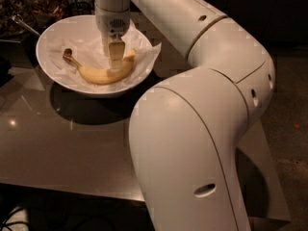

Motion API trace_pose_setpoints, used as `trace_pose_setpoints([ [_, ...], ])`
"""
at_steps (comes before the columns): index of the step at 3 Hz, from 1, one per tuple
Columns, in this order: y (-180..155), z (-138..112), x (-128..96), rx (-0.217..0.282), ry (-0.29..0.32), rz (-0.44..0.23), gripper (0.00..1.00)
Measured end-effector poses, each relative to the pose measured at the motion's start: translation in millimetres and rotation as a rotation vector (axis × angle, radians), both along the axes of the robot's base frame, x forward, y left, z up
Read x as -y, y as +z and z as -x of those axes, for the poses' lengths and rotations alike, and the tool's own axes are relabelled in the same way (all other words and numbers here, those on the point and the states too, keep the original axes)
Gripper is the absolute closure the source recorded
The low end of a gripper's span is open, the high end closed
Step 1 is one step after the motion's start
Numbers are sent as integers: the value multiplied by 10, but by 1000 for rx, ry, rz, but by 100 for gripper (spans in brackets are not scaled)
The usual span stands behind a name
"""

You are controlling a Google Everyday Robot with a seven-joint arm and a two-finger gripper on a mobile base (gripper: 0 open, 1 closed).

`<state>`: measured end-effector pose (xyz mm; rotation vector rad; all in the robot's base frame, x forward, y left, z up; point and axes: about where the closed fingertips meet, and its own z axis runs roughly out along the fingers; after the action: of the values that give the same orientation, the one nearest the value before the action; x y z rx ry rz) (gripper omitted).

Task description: Pick banana from white bowl

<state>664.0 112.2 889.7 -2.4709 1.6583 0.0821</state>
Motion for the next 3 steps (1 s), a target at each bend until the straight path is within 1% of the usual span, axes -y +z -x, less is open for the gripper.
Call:
trace_pose_setpoints([
  [3, -229, 13, 30, -48, 4, 23, 50],
])
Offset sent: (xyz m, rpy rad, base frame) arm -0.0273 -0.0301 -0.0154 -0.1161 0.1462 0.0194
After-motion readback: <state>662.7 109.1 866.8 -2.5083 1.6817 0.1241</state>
